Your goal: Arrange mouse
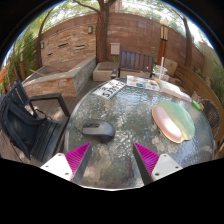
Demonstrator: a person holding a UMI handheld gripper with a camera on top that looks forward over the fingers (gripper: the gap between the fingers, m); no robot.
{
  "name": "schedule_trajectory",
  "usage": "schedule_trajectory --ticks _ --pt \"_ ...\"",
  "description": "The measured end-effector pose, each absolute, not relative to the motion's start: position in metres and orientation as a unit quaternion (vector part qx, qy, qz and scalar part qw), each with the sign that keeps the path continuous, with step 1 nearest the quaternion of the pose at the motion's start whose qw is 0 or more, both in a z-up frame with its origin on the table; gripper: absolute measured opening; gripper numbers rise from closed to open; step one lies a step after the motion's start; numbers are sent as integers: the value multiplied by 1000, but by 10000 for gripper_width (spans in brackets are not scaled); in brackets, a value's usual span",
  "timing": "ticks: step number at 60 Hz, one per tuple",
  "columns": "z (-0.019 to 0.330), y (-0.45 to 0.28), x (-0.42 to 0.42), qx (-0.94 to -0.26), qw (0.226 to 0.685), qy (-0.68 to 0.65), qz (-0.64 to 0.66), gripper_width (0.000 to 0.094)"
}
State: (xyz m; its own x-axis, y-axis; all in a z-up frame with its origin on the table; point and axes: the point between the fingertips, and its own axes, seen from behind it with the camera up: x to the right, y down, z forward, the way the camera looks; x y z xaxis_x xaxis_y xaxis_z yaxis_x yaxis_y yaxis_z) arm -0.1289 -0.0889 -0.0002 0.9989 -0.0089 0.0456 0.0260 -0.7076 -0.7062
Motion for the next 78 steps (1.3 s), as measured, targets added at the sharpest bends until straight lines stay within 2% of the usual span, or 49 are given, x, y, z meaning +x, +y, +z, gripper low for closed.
schedule_trajectory --ticks 7,26,31,37,48,51,54,58,64,70,74,78 --pt "-13 -51 -140 -923 382 -27 -29 846" --pt "-14 34 -129 -919 390 -33 -51 835" --pt "-18 43 -129 -922 383 -29 -39 744" --pt "-22 42 -143 -926 376 -16 1 492" --pt "-21 43 -143 -929 369 -10 0 373" --pt "-16 42 -149 -930 368 -10 14 366" --pt "3 45 -154 -923 383 -14 26 339" --pt "46 53 -162 -907 418 -30 42 339" --pt "141 67 -159 -866 493 -40 71 339" --pt "225 78 -114 -828 555 -20 80 340" --pt "254 79 -52 -815 576 4 69 339" --pt "244 88 6 -818 572 30 39 339"
